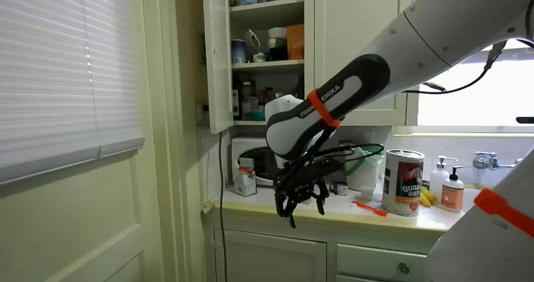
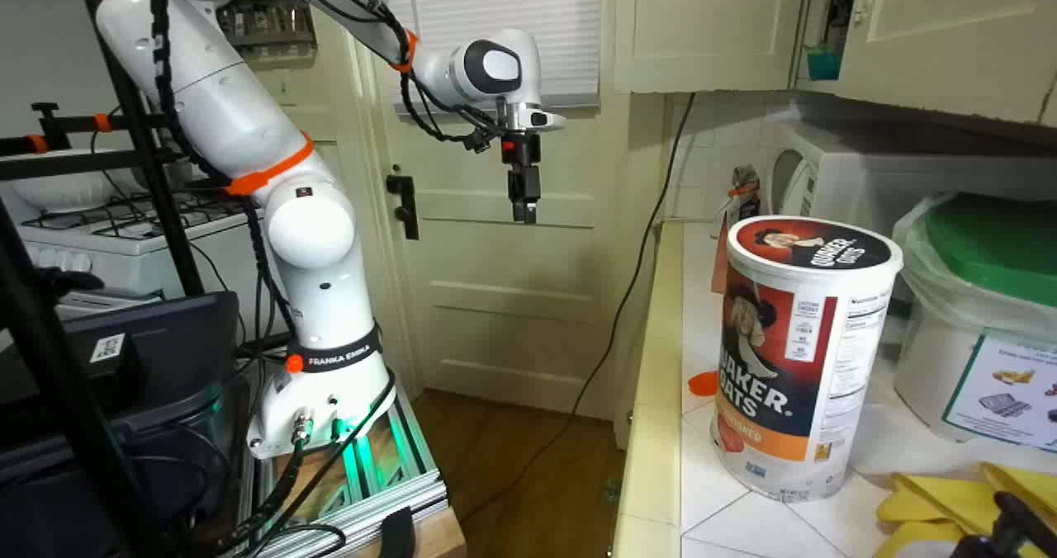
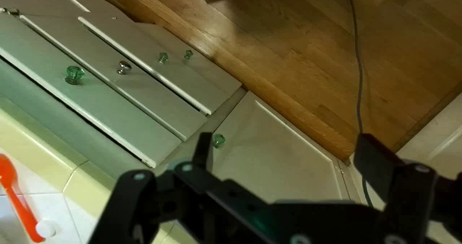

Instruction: Move the container of oats to the left.

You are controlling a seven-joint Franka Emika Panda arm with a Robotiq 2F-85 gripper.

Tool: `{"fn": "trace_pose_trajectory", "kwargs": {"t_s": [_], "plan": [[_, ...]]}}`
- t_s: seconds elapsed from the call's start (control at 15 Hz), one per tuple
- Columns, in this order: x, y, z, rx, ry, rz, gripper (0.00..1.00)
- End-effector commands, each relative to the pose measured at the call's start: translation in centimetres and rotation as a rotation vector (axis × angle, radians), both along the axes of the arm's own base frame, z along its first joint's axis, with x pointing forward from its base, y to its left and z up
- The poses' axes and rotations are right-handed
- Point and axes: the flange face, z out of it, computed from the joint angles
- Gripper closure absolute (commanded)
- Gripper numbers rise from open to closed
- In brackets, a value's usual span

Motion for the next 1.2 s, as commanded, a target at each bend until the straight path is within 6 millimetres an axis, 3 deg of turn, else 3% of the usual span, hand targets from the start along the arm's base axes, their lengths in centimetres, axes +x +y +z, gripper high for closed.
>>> {"fn": "trace_pose_trajectory", "kwargs": {"t_s": [0.0,0.13,0.27,0.4,0.67,0.73,0.87,1.13], "plan": [[0.0,0.0,0.0,0.000,0.001,0.000,0.00],[0.1,-0.3,0.2,0.011,-0.012,-0.008,0.00],[-0.5,-2.7,0.9,0.059,-0.029,-0.037,0.00],[-1.3,-6.2,1.4,0.089,-0.049,-0.098,0.00],[-5.5,-15.9,3.5,0.190,-0.104,-0.338,0.00],[-6.7,-18.2,4.4,0.200,-0.119,-0.397,0.22],[-9.7,-22.5,6.2,0.230,-0.144,-0.521,0.32],[-15.0,-30.3,9.5,0.206,-0.298,-0.746,0.65]]}}
